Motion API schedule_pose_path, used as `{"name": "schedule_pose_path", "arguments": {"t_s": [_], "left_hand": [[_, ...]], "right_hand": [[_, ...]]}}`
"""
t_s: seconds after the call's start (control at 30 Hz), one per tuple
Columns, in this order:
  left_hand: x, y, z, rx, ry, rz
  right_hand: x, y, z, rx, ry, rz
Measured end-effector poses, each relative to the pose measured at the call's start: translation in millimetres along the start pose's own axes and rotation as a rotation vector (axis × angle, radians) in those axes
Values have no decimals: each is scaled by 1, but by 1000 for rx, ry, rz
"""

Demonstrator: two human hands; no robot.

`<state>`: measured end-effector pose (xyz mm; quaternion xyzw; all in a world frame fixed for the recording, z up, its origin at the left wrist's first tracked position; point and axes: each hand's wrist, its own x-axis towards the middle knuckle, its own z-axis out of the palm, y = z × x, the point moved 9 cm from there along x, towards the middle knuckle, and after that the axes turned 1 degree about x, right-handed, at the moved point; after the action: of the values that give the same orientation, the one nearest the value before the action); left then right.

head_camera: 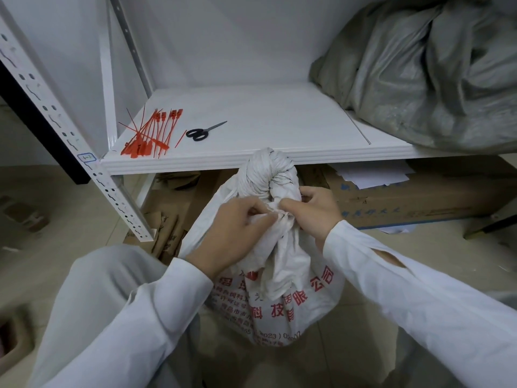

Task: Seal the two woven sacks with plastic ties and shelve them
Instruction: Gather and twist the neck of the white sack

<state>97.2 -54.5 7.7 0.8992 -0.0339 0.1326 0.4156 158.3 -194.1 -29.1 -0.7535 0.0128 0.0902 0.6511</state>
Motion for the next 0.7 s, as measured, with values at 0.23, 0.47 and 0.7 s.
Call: {"name": "schedule_pose_path", "arguments": {"t_s": [0.23,0.47,0.7], "left_hand": [[0,-20,-13,85,242,-121],[6,-39,-11,-346,94,-257],[10,-39,-22,-20,294,-263]], "right_hand": [[11,0,0,199,-114,119],[16,-5,4,311,-282,149],[7,-1,15,458,-420,212]]}}
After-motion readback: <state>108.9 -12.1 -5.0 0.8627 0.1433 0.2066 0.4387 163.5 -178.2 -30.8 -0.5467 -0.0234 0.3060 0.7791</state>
